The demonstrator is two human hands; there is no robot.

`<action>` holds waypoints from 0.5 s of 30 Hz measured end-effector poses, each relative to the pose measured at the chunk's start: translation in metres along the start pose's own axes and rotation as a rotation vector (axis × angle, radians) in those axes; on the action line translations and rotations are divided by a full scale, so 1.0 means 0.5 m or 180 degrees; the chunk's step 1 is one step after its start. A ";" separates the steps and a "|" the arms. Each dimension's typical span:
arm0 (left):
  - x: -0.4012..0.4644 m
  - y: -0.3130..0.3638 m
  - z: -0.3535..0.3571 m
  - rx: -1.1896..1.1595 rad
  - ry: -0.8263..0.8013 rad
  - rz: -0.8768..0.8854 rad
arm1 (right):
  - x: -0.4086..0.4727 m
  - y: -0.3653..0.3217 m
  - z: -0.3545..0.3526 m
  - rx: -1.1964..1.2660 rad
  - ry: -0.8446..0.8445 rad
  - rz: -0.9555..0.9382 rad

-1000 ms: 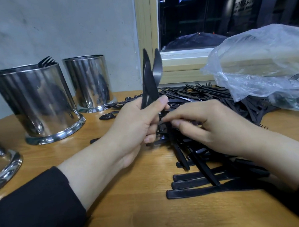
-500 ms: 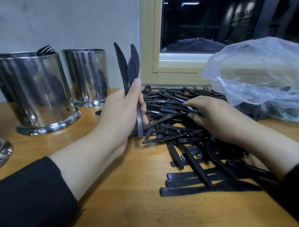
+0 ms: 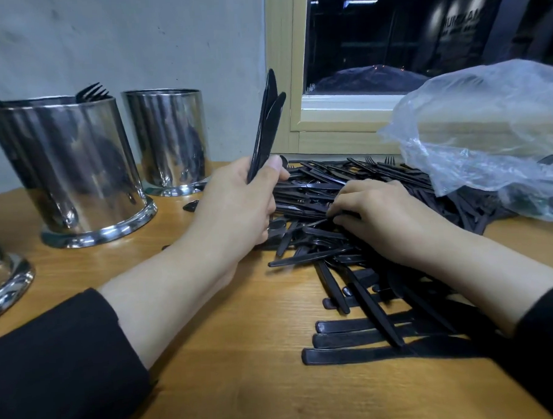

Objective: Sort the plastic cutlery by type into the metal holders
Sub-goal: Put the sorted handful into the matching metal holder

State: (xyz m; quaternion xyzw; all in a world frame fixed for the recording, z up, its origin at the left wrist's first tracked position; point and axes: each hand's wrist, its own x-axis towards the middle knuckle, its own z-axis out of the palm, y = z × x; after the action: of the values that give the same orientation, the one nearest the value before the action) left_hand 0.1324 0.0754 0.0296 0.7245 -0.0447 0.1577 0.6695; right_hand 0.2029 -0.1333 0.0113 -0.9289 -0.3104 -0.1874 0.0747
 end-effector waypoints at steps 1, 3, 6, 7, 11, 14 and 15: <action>0.002 -0.002 -0.002 0.0150 0.0070 0.0111 | 0.000 0.000 0.000 0.0034 0.0091 -0.0019; 0.008 -0.003 -0.010 0.0662 0.0277 0.0420 | -0.002 0.000 -0.007 0.0183 0.0419 -0.0034; 0.017 -0.002 -0.021 0.1316 0.0462 0.0733 | -0.006 -0.004 -0.023 0.0383 0.0944 -0.0050; 0.017 -0.001 -0.024 0.1538 0.0394 0.0748 | -0.007 -0.006 -0.026 0.0404 0.1062 -0.0081; 0.012 -0.007 -0.018 0.1926 -0.0348 0.0580 | -0.013 -0.020 -0.033 0.0459 0.1371 -0.0226; 0.009 -0.012 -0.017 0.2150 -0.0373 0.0688 | -0.013 -0.029 -0.034 0.0816 0.1502 0.0074; 0.009 -0.012 -0.019 0.2155 -0.0326 0.0681 | -0.013 -0.030 -0.034 0.0964 0.1433 0.0235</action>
State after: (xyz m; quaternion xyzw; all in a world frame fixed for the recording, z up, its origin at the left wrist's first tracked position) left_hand 0.1368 0.0858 0.0259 0.9034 -0.0990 0.1963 0.3682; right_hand 0.1839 -0.1294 0.0245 -0.8528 -0.2765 -0.3378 0.2867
